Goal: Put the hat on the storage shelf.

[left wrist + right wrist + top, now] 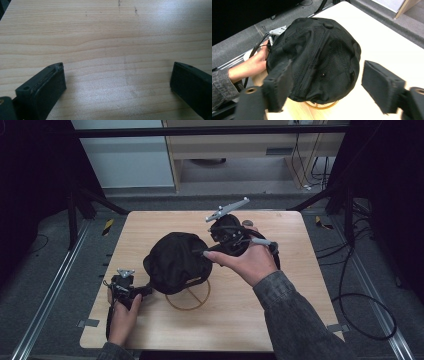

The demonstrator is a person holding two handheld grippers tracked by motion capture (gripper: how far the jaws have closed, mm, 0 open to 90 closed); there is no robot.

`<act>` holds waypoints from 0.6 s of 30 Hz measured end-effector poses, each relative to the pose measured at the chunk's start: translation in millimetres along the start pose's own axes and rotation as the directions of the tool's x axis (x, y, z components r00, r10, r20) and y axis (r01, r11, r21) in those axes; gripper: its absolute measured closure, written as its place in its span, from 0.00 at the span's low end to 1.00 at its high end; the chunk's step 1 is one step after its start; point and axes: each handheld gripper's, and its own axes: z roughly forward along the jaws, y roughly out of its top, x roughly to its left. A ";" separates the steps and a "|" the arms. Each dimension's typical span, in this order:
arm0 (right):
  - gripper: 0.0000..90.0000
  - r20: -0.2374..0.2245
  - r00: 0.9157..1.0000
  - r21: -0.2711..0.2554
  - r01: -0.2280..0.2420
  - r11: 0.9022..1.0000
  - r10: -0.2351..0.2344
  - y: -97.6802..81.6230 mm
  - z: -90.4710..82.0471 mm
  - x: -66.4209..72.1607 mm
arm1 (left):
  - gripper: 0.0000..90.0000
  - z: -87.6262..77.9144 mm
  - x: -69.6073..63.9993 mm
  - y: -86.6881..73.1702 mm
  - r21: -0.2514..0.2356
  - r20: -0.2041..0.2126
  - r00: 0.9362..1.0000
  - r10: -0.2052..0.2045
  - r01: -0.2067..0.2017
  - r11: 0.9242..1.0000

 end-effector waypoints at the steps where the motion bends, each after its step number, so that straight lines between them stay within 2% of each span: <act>1: 0.22 0.002 1.000 -0.005 0.001 1.000 -0.001 -0.2 -0.6 0.3 | 0.00 0.0 0.0 0.0 0.000 0.000 1.000 0.000 0.000 1.000; 7: 0.12 0.021 1.000 -0.016 0.002 1.000 -0.002 -1.6 -7.2 0.3 | 0.00 0.0 0.0 0.0 0.000 0.000 1.000 0.000 0.000 1.000; 18: 0.07 0.043 0.999 -0.079 0.015 0.997 -0.011 -8.0 -23.1 -2.9 | 0.00 0.0 0.0 0.0 0.000 0.000 1.000 0.000 0.000 1.000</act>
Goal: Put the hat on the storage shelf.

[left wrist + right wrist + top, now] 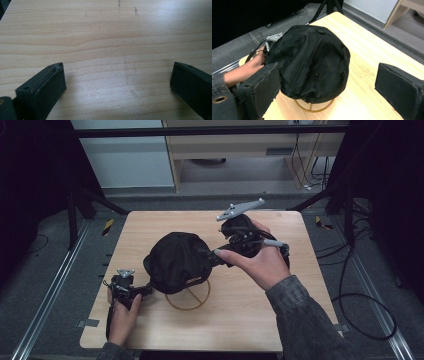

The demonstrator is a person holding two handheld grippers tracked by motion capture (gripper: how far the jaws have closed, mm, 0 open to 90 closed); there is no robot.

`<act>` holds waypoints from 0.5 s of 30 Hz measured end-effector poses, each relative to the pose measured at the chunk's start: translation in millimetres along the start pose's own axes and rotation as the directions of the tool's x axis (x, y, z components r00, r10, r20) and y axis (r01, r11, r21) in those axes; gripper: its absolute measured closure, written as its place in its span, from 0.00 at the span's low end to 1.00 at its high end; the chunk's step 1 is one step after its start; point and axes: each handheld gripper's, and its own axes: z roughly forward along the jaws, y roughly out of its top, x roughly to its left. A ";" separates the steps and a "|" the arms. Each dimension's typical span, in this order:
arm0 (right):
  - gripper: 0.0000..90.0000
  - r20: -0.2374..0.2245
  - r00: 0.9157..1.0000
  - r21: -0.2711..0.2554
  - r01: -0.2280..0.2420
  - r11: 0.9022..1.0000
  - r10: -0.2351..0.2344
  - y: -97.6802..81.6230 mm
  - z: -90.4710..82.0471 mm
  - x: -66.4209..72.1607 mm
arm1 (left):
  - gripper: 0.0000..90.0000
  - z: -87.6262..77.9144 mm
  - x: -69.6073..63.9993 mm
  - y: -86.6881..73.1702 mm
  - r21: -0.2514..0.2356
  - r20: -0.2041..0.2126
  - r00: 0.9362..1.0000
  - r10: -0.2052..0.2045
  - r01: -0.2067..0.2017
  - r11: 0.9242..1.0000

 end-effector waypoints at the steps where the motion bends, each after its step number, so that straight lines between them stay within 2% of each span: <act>1: 0.06 0.000 1.000 -0.005 -0.001 1.000 0.001 -0.4 -1.0 -0.2 | 0.00 0.0 0.0 0.0 0.000 0.000 1.000 0.000 0.000 1.000; 9: 0.06 0.009 1.000 -0.019 0.005 1.000 -0.005 -3.8 -10.3 -2.1 | 0.00 0.0 -0.1 0.0 0.000 0.000 1.000 0.000 0.000 1.000; 15: 0.06 0.013 1.000 -0.024 -0.008 1.000 0.008 -8.8 -15.9 -5.3 | 0.00 0.0 -0.1 0.0 0.000 0.000 1.000 0.000 0.000 1.000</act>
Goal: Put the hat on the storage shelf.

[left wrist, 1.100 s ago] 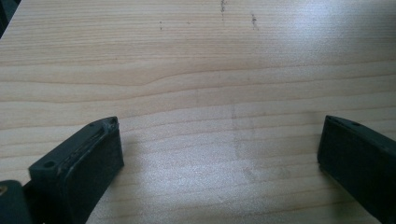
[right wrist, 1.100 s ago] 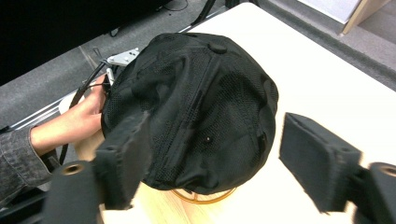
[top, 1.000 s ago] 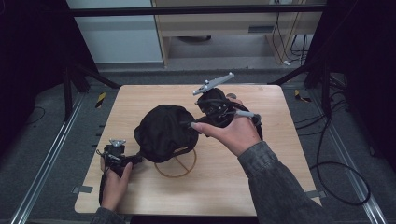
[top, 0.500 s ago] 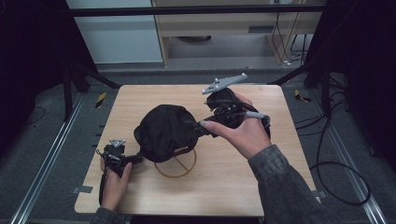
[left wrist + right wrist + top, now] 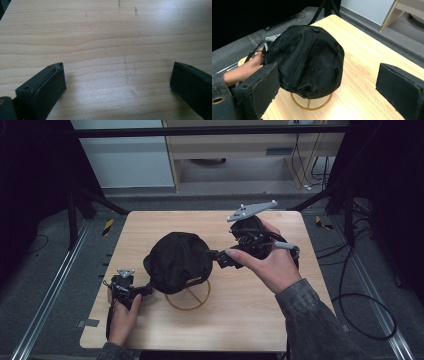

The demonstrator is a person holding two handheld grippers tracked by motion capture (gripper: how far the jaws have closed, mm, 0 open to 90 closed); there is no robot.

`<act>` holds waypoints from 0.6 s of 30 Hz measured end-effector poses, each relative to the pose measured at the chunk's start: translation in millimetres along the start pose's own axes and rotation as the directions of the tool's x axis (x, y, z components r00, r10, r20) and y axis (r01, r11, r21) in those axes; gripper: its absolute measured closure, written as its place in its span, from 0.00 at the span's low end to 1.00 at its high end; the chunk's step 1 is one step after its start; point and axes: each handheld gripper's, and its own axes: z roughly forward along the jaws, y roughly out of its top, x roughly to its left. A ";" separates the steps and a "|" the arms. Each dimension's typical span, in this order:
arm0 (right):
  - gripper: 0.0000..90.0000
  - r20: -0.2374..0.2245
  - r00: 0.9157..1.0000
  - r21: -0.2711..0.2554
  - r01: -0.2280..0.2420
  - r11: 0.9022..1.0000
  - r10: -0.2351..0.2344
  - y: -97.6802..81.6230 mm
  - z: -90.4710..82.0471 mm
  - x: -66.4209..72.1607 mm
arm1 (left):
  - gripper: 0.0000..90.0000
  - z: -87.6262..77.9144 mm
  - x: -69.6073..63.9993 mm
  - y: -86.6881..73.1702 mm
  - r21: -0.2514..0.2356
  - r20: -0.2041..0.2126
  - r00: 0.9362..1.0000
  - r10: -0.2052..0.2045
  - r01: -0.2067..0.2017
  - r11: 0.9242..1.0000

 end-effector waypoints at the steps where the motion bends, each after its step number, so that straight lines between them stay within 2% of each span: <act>1: 0.06 -0.001 1.000 0.000 -0.003 1.000 0.003 -1.4 -1.2 -0.9 | 0.00 0.0 0.0 0.0 0.000 0.000 1.000 0.000 0.000 1.000; 11: 0.05 0.013 1.000 -0.014 -0.025 1.000 0.025 -15.0 -11.1 -9.1 | 0.00 0.1 -0.1 -0.1 -0.002 0.000 1.000 0.000 0.000 1.000; 18: 0.05 0.033 0.998 -0.033 -0.058 0.998 0.059 -28.4 -19.2 -18.8 | 0.00 -0.1 -0.1 -0.1 0.000 -0.001 1.000 0.000 0.000 1.000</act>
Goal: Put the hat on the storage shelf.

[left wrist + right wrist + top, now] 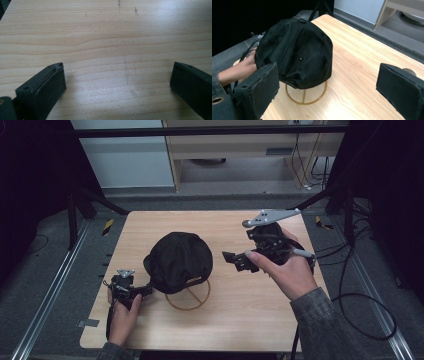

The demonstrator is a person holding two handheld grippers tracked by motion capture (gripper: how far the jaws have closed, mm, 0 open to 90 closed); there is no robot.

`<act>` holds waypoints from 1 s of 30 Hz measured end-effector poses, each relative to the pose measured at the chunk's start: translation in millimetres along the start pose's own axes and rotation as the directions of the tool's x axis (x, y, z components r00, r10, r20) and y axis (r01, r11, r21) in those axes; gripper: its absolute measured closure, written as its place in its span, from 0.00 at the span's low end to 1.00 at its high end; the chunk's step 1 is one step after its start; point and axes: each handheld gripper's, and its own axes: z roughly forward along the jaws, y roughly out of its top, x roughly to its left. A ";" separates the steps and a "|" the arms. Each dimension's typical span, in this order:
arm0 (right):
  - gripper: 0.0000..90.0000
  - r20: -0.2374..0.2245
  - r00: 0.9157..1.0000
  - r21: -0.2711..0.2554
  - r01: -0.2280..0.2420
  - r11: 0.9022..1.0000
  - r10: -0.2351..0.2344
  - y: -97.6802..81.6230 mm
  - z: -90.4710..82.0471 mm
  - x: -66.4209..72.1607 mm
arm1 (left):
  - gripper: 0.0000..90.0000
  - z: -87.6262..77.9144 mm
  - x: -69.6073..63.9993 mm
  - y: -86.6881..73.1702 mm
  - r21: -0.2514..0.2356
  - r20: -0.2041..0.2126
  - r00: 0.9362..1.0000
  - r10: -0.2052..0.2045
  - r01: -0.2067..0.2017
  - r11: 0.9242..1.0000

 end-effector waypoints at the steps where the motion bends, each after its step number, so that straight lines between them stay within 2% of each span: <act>1: 0.05 0.006 1.000 -0.006 -0.006 1.000 0.006 -2.3 -0.9 -1.5 | 0.00 0.0 0.0 0.0 -0.001 0.001 1.000 0.000 0.000 1.000; 7: 0.05 0.039 0.999 -0.009 -0.014 1.000 0.014 -14.3 -5.5 -10.2 | 0.00 0.0 0.0 0.0 -0.001 0.001 1.000 0.000 0.000 1.000; 18: 0.05 0.058 0.998 -0.024 -0.023 0.999 0.024 -25.9 -13.4 -17.7 | 0.00 -0.1 0.0 -0.1 -0.001 0.001 1.000 0.000 0.000 1.000; 30: 0.05 0.088 0.995 -0.016 -0.047 0.999 0.048 -40.3 -18.8 -27.3 | 0.00 -0.1 -0.1 -0.1 -0.001 0.001 1.000 0.000 0.000 1.000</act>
